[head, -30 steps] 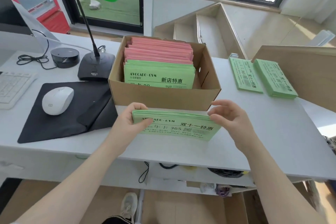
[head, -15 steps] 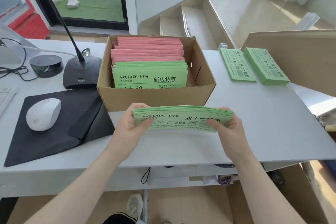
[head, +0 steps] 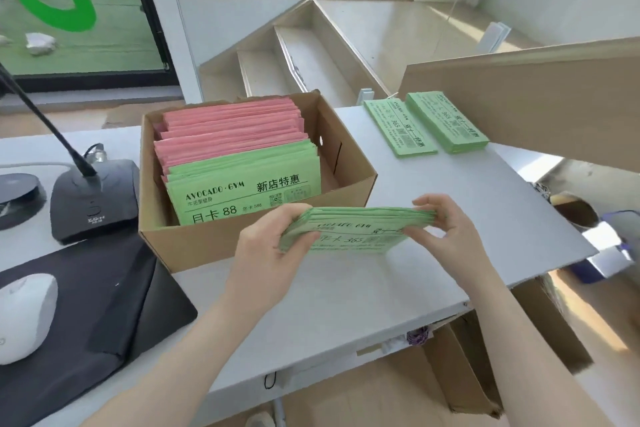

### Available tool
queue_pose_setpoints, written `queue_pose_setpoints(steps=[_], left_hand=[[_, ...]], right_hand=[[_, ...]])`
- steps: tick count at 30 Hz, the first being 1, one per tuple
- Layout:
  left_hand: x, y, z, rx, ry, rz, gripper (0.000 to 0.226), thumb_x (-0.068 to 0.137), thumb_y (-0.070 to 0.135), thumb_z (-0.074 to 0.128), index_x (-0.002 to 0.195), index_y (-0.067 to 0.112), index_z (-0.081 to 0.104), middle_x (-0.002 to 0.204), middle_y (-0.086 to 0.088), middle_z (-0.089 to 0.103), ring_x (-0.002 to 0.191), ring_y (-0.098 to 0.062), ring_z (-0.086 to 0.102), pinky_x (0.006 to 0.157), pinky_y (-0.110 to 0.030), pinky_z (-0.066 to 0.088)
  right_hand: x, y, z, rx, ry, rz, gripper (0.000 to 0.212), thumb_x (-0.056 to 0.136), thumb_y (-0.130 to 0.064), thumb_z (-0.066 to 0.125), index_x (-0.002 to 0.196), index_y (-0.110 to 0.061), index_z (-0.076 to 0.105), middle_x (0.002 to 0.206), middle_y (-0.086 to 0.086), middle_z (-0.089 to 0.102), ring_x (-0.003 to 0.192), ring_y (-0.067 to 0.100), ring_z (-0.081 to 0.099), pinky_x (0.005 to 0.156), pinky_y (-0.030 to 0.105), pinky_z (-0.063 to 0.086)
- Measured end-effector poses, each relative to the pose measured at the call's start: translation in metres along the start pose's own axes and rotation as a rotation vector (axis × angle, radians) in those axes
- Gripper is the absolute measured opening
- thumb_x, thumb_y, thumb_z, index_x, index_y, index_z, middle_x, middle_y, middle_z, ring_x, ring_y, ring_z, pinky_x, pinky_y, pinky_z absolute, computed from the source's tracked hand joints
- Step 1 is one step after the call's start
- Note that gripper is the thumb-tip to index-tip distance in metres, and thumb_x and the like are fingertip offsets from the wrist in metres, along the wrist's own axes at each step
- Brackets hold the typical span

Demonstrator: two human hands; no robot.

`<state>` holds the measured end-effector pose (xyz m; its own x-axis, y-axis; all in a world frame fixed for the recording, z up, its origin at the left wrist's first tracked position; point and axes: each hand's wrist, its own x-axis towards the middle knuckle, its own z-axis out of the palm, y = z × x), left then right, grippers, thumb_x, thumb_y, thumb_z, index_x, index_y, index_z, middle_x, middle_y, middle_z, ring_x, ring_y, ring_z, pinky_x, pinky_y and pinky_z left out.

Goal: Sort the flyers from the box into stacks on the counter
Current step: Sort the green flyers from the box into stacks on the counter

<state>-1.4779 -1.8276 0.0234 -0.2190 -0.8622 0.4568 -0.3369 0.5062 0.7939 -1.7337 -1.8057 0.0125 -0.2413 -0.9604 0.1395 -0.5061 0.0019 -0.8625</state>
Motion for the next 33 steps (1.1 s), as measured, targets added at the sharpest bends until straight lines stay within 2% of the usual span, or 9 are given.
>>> queue_pose_setpoints(steps=[5, 8, 12, 15, 18, 22, 24, 27, 33], left_hand=[[0.037, 0.022, 0.018, 0.079, -0.120, 0.207, 0.020, 0.081, 0.022, 0.060, 0.100, 0.019, 0.061, 0.085, 0.020, 0.058, 0.075, 0.006, 0.049, 0.070, -0.002, 0.036], [0.059, 0.034, 0.035, 0.090, -0.156, 0.218, 0.022, 0.080, 0.015, 0.060, 0.102, 0.017, 0.063, 0.084, 0.013, 0.062, 0.074, 0.001, 0.051, 0.068, -0.010, 0.041], [0.090, 0.046, 0.068, 0.115, -0.166, 0.184, 0.024, 0.081, 0.014, 0.061, 0.105, 0.016, 0.062, 0.090, 0.003, 0.068, 0.081, -0.013, 0.057, 0.072, -0.032, 0.046], [0.121, 0.054, 0.098, 0.123, -0.129, 0.078, 0.023, 0.082, 0.016, 0.066, 0.104, 0.018, 0.059, 0.089, 0.005, 0.066, 0.082, -0.019, 0.060, 0.072, -0.033, 0.049], [0.158, 0.056, 0.126, 0.073, -0.054, -0.123, 0.018, 0.080, 0.027, 0.070, 0.090, 0.020, 0.057, 0.075, 0.011, 0.063, 0.067, -0.002, 0.058, 0.061, -0.015, 0.046], [0.189, 0.038, 0.178, -0.438, -0.013, -0.478, 0.006, 0.088, 0.016, 0.061, 0.088, 0.021, 0.057, 0.086, 0.000, 0.071, 0.082, -0.014, 0.068, 0.081, -0.029, 0.054], [0.194, 0.026, 0.207, -0.613, 0.000, -0.589, 0.014, 0.092, 0.010, 0.055, 0.100, 0.021, 0.053, 0.089, 0.002, 0.071, 0.081, -0.009, 0.069, 0.073, -0.026, 0.055], [0.193, 0.007, 0.241, -0.611, 0.035, -0.716, 0.027, 0.093, 0.008, 0.052, 0.117, 0.019, 0.045, 0.096, 0.000, 0.069, 0.081, -0.009, 0.069, 0.065, -0.022, 0.054], [0.206, -0.021, 0.264, -0.406, 0.116, -0.715, 0.043, 0.090, 0.007, 0.051, 0.122, 0.035, 0.046, 0.106, -0.004, 0.064, 0.098, -0.019, 0.065, 0.085, -0.040, 0.053]], right_hand=[[0.001, -0.007, -0.016, -0.335, -0.016, -0.218, 0.036, 0.078, -0.015, 0.072, 0.111, -0.024, 0.061, 0.121, -0.010, 0.051, 0.113, 0.001, 0.038, 0.095, 0.015, 0.031], [0.006, -0.005, -0.024, -0.247, -0.074, -0.167, 0.032, 0.087, -0.010, 0.062, 0.110, -0.030, 0.054, 0.101, -0.016, 0.059, 0.089, 0.002, 0.052, 0.077, 0.003, 0.037], [0.031, 0.007, -0.045, -0.136, -0.082, -0.048, 0.026, 0.091, -0.011, 0.055, 0.088, -0.036, 0.050, 0.080, -0.009, 0.062, 0.067, 0.008, 0.054, 0.060, 0.015, 0.041], [0.059, 0.015, -0.069, -0.004, -0.137, 0.031, 0.020, 0.091, -0.009, 0.054, 0.093, -0.028, 0.056, 0.089, -0.004, 0.069, 0.077, 0.011, 0.064, 0.070, 0.024, 0.050], [0.091, 0.034, -0.094, 0.163, -0.169, 0.117, 0.021, 0.092, -0.008, 0.052, 0.106, -0.024, 0.057, 0.101, -0.002, 0.071, 0.090, 0.017, 0.069, 0.077, 0.037, 0.055], [0.132, 0.065, -0.116, 0.340, -0.187, 0.177, 0.023, 0.093, -0.004, 0.049, 0.109, -0.020, 0.053, 0.105, 0.004, 0.071, 0.092, 0.025, 0.069, 0.076, 0.044, 0.057], [0.155, 0.078, -0.119, 0.370, -0.199, 0.183, 0.023, 0.093, -0.005, 0.049, 0.111, -0.019, 0.052, 0.104, 0.004, 0.071, 0.091, 0.025, 0.069, 0.075, 0.043, 0.057], [0.186, 0.091, -0.112, 0.361, -0.213, 0.210, 0.027, 0.092, -0.008, 0.052, 0.111, -0.026, 0.054, 0.103, 0.003, 0.071, 0.089, 0.022, 0.070, 0.075, 0.042, 0.057], [0.239, 0.101, -0.091, 0.272, -0.246, 0.227, 0.031, 0.089, -0.010, 0.056, 0.117, -0.022, 0.053, 0.104, 0.000, 0.069, 0.091, 0.017, 0.068, 0.080, 0.040, 0.056]])
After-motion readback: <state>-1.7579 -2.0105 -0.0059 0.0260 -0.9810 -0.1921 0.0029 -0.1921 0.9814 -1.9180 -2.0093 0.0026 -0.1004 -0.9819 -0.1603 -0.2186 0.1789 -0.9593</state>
